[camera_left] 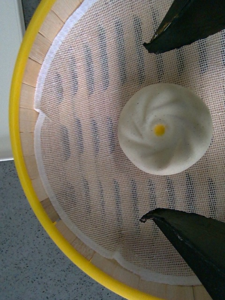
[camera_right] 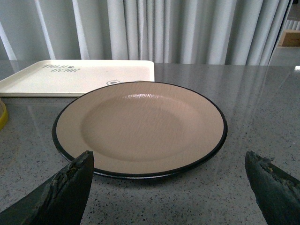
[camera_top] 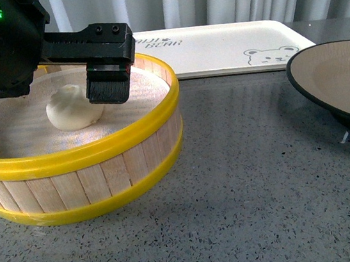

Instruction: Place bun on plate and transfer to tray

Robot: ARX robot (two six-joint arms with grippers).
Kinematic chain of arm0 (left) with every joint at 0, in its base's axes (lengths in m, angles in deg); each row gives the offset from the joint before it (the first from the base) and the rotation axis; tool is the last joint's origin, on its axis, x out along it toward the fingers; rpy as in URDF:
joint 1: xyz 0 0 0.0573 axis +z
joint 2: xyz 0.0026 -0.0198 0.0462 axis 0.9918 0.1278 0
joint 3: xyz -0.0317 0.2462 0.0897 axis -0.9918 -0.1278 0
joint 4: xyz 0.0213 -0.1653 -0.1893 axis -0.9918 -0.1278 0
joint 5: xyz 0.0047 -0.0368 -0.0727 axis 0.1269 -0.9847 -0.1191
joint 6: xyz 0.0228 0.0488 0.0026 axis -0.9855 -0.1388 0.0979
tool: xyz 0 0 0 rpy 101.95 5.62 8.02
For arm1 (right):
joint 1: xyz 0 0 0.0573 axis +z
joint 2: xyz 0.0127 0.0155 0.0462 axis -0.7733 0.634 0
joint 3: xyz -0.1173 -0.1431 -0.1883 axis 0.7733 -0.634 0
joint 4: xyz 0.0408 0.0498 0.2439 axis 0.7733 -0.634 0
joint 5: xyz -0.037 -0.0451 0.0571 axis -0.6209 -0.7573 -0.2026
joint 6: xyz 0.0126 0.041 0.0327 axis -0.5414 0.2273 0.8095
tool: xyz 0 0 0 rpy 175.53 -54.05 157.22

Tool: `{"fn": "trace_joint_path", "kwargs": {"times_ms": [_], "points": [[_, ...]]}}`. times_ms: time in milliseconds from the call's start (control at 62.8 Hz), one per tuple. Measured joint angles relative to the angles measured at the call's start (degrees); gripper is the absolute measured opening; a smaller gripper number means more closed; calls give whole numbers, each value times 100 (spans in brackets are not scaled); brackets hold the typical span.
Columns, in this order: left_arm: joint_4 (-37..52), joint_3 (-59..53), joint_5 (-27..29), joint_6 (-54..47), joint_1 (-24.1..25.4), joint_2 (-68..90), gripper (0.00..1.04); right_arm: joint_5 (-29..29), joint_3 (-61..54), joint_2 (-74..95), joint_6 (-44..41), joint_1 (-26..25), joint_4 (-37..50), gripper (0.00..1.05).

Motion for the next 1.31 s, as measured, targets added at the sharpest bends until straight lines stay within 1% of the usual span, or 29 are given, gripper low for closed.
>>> {"fn": "trace_joint_path", "kwargs": {"times_ms": [143, 175, 223, 303, 366, 414, 430, 605, 685, 1035, 1306], "points": [[-15, 0, -20, 0, -24, 24, 98, 0, 0, 0, 0, 0, 0, 96], [-17, 0, -20, -4, -31, 33, 97, 0, 0, 0, -2, 0, 0, 96], [-26, 0, -42, 7, -33, 52, 88, 0, 0, 0, -2, 0, 0, 96], [-48, 0, -50, 17, -39, 68, 78, 0, 0, 0, 0, 0, 0, 96], [-52, 0, -72, 31, -42, 77, 67, 0, 0, 0, 0, 0, 0, 96], [-63, 0, -81, 46, -42, 79, 56, 0, 0, 0, 0, 0, 0, 96], [-63, 0, -85, 55, -42, 79, 51, 0, 0, 0, 0, 0, 0, 96], [-103, 0, -146, 160, -31, 77, 14, 0, 0, 0, 0, 0, 0, 96], [-120, 0, -153, 179, -24, 77, 4, 0, 0, 0, 0, 0, 0, 96], [-223, 61, -188, 254, 39, 28, 4, 0, 0, 0, 0, 0, 0, 96], [-415, 540, -188, 179, 195, -216, 4, 0, 0, 0, 0, 0, 0, 96]]}}
